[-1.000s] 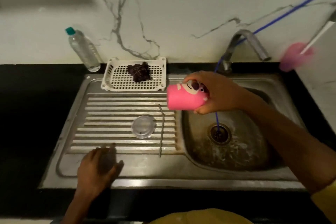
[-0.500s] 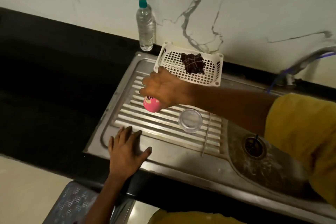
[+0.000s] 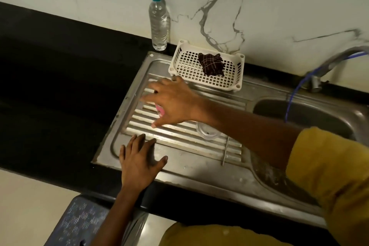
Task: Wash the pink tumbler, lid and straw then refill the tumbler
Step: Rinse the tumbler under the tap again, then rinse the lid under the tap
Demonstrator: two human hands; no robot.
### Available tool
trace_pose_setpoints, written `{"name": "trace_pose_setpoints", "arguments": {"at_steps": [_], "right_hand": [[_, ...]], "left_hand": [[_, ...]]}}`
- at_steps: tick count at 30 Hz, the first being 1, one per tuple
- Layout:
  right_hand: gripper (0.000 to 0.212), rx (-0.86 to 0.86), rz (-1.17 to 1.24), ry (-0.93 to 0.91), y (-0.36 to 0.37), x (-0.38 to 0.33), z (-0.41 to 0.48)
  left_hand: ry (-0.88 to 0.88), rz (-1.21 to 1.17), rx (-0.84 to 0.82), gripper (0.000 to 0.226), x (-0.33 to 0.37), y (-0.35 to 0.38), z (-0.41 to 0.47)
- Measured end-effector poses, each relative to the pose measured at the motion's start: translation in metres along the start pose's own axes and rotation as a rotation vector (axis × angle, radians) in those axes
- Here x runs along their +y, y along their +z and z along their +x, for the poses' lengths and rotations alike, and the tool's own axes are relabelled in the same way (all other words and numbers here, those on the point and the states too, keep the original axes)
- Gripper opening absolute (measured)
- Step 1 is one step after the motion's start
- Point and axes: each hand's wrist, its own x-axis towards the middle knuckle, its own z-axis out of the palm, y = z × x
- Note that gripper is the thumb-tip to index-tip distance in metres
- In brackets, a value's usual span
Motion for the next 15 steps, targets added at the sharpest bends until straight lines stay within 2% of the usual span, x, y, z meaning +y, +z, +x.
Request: {"name": "trace_pose_setpoints", "arguments": {"at_steps": [3, 4, 6, 8, 9, 12, 15], "right_hand": [[0.064, 0.423, 0.335, 0.178, 0.009, 0.022, -0.042], [0.058, 0.482, 0.392, 0.260, 0.018, 0.034, -0.058], [0.055, 0.317, 0.457, 0.433, 0.038, 0.051, -0.085], [0.068, 0.063, 0.466, 0.507, 0.058, 0.056, -0.110], [0.077, -0.002, 0.461, 0.503, 0.068, 0.055, -0.119], [0.098, -0.102, 0.360, 0.451, 0.091, 0.038, -0.131], [0.095, -0.099, 0.242, 0.459, 0.104, 0.030, -0.128]], "left_hand": [[0.000, 0.005, 0.001, 0.076, -0.001, 0.001, 0.000], [0.004, 0.004, 0.000, 0.076, -0.001, 0.001, 0.000], [0.006, -0.002, 0.000, 0.077, -0.001, 0.001, -0.001], [0.011, -0.006, -0.001, 0.077, 0.000, -0.001, -0.001], [0.013, -0.009, 0.001, 0.077, -0.001, -0.001, 0.000], [0.035, -0.021, -0.001, 0.075, -0.002, -0.001, 0.000], [0.059, -0.049, -0.015, 0.069, -0.004, -0.001, -0.001]]}}
